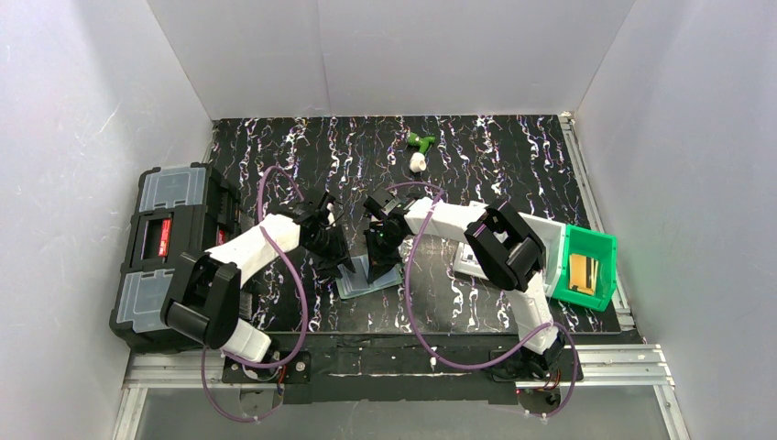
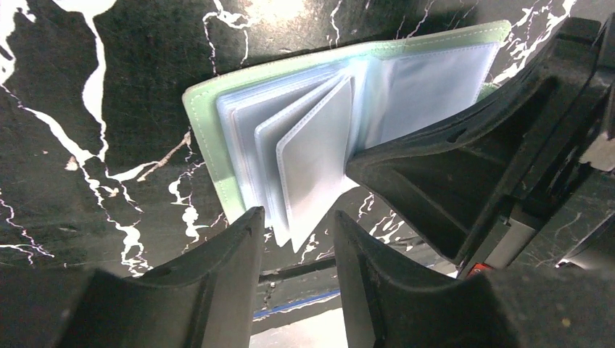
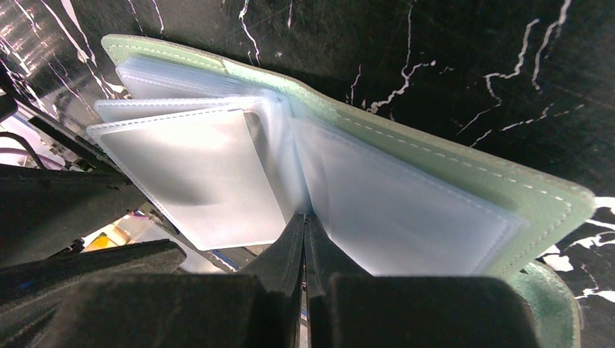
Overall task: Take the credit cards out of the card holder
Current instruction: Open the card holder at the center of the board.
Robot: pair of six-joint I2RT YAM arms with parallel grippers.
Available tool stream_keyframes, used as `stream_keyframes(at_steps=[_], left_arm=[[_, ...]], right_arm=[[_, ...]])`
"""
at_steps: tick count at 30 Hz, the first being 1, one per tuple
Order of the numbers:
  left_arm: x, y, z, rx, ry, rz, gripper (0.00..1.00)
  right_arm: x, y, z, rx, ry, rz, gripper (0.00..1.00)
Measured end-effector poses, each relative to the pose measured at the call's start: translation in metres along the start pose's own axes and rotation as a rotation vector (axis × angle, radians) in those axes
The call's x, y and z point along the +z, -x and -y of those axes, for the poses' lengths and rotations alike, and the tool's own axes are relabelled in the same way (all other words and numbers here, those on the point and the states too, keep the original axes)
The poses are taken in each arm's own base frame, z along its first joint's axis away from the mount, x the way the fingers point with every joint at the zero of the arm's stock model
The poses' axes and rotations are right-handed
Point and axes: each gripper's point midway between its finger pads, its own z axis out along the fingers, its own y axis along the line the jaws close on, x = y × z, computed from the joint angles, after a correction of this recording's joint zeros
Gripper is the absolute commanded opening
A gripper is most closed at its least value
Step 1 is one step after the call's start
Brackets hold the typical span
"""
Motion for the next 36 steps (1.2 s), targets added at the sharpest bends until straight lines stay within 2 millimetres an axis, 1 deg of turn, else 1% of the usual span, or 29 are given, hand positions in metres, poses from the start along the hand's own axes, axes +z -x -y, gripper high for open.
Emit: stream_keyframes(at_steps=[7, 14, 16, 20, 24, 26, 29, 33, 35, 36], left_arm=[[0.001, 0.000, 0.006, 0.008, -0.016, 0.001, 0.39], [0.009, 0.002, 0.007, 0.001, -0.015, -0.010, 0.38], [0.011, 0.003, 0.008, 0.001, -0.018, -0.010, 0.35], [0.016, 0.006, 0.012, -0.002, -0.038, -0.009, 0.20], [0.018, 0.007, 0.014, -0.008, -0.049, -0.008, 0.04], [0.020, 0.009, 0.016, -0.010, -0.055, -0.007, 0.00], [0.021, 0.010, 0.017, -0.010, -0.062, -0.005, 0.00], [0.019, 0.009, 0.017, -0.004, -0.056, -0.011, 0.00], [0.015, 0.008, 0.017, 0.009, -0.040, -0.018, 0.01], [0.013, 0.008, 0.017, 0.015, -0.035, -0.019, 0.04]], right_arm=[[0.000, 0.000, 0.000, 0.001, 0.000, 0.000, 0.05], [0.000, 0.000, 0.000, 0.001, 0.001, 0.000, 0.04], [0.000, 0.000, 0.000, 0.001, 0.001, 0.000, 0.04], [0.000, 0.000, 0.000, 0.001, 0.001, 0.000, 0.06], [0.000, 0.000, 0.000, 0.000, 0.000, 0.000, 0.13], [0.000, 0.000, 0.000, -0.002, 0.001, 0.000, 0.19], [-0.002, 0.000, -0.001, -0.004, 0.003, 0.002, 0.29], [-0.012, 0.000, -0.007, -0.016, 0.010, 0.019, 0.38], [-0.024, 0.001, -0.013, -0.031, 0.021, 0.040, 0.40], [-0.032, 0.002, -0.017, -0.038, 0.031, 0.055, 0.41]])
